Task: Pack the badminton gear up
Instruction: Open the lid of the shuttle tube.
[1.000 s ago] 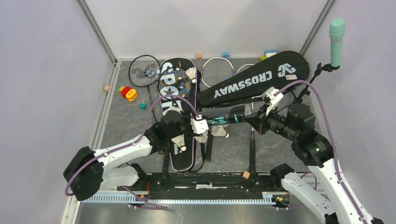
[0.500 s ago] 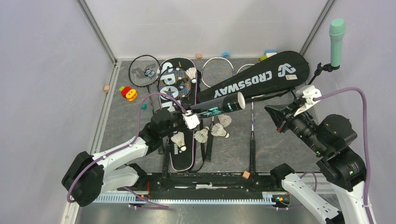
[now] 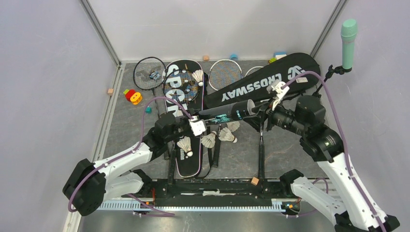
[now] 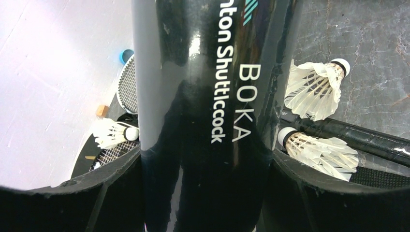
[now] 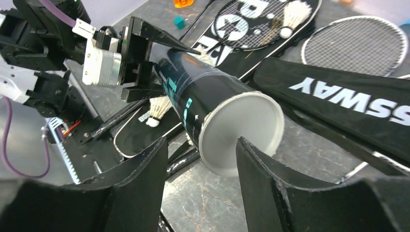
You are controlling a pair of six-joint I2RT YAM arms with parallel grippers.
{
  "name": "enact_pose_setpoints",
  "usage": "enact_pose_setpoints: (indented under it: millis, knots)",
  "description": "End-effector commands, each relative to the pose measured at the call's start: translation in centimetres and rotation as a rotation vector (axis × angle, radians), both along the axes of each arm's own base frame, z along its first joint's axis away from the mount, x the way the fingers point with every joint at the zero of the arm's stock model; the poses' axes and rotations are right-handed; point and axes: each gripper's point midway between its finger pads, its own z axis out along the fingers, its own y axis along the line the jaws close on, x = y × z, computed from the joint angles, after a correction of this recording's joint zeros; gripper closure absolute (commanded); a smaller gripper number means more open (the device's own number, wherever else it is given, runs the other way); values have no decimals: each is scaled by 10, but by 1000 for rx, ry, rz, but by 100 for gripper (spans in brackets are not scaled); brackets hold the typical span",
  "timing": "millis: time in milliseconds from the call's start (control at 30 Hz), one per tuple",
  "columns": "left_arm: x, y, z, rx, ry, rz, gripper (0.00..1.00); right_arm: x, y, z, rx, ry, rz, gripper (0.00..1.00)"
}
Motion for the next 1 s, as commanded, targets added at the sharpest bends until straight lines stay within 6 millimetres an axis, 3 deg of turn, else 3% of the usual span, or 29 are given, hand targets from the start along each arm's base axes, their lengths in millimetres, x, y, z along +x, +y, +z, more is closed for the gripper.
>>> enact_pose_setpoints:
  millis: [0,133,300,467,700,967]
  knots:
    - [-3,-7,31,-79,-68,-39,80,-4,19,13,75,-18,100,40]
    - [-5,-8,34,-83,-75,-52,80,-3,24,3,86,28,112,46]
    - [-3,-8,31,-77,-79,-48,81,-7,28,11,119,21,141,100]
    - [5,-3,28,-74,-82,-4,82,-7,20,27,151,-11,84,100]
    - [13,11,23,-84,-83,36,82,-19,-8,69,177,-162,-22,100]
    - [8,14,23,-88,-106,14,83,-34,-38,101,160,-276,-127,100]
